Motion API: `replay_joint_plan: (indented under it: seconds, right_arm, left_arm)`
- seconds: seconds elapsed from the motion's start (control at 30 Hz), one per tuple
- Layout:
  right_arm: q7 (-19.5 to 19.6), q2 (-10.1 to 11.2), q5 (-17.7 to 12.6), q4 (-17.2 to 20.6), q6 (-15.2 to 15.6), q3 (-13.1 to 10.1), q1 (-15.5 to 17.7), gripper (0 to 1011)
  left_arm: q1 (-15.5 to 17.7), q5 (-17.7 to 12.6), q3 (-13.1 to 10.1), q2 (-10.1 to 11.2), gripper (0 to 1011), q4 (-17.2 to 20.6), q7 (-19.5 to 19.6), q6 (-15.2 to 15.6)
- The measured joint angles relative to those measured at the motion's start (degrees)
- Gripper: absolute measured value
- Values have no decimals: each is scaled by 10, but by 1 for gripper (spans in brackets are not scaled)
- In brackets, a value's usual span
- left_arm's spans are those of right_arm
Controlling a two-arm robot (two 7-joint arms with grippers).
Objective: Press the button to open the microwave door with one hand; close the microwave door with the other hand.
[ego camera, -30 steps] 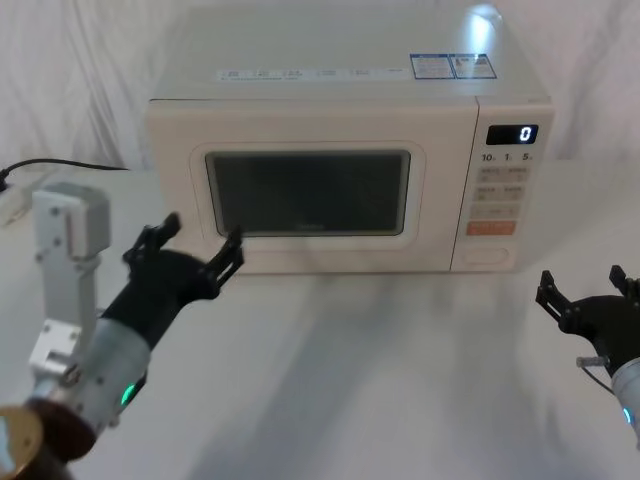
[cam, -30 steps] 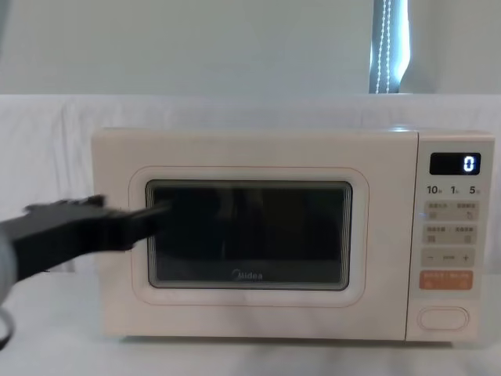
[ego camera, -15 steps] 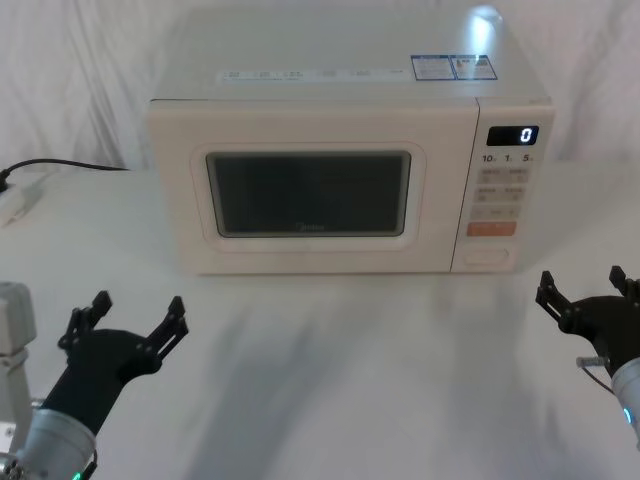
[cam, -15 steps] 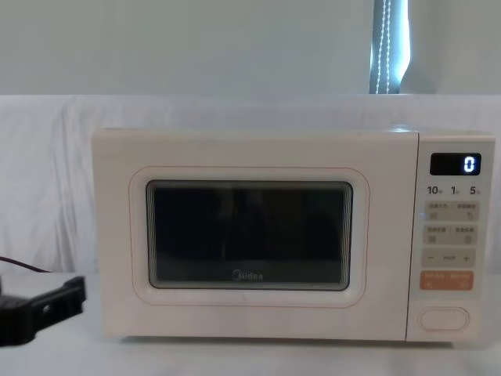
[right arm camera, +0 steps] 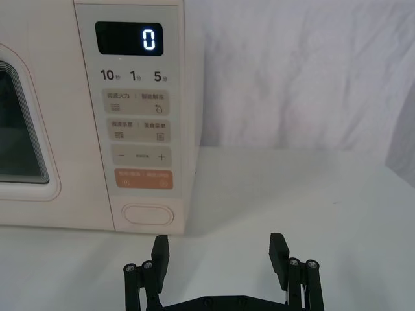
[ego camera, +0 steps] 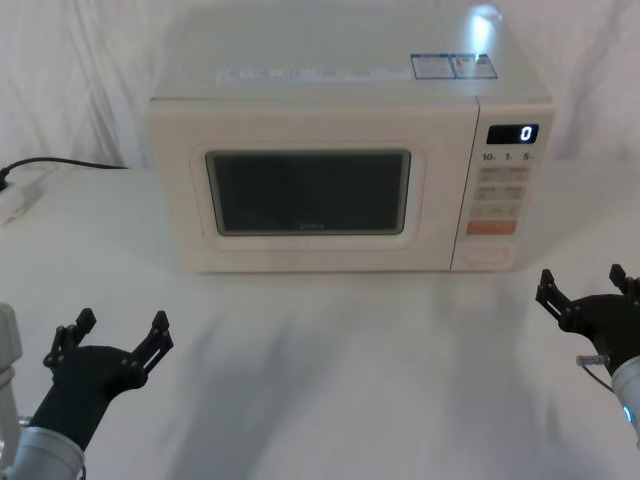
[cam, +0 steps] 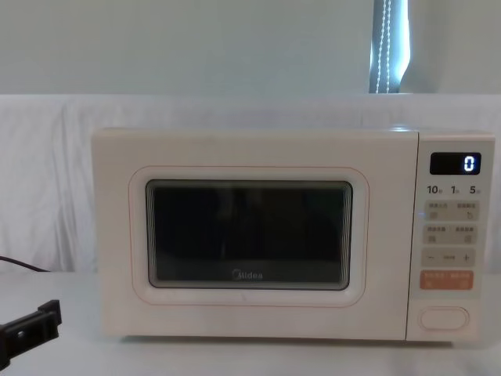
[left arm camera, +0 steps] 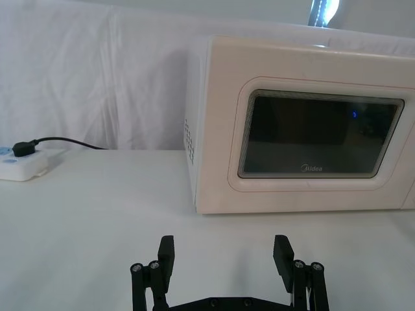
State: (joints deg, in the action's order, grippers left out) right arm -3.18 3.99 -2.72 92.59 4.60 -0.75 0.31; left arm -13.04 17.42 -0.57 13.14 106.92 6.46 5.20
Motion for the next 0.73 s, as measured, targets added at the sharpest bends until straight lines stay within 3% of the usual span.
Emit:
replay_joint_plan:
  seconds: [0.73]
  right_arm:
    - [0, 0, 0, 0, 0, 0, 0, 1002]
  left_arm:
    - [1, 0, -2, 1, 1001, 1, 1, 1]
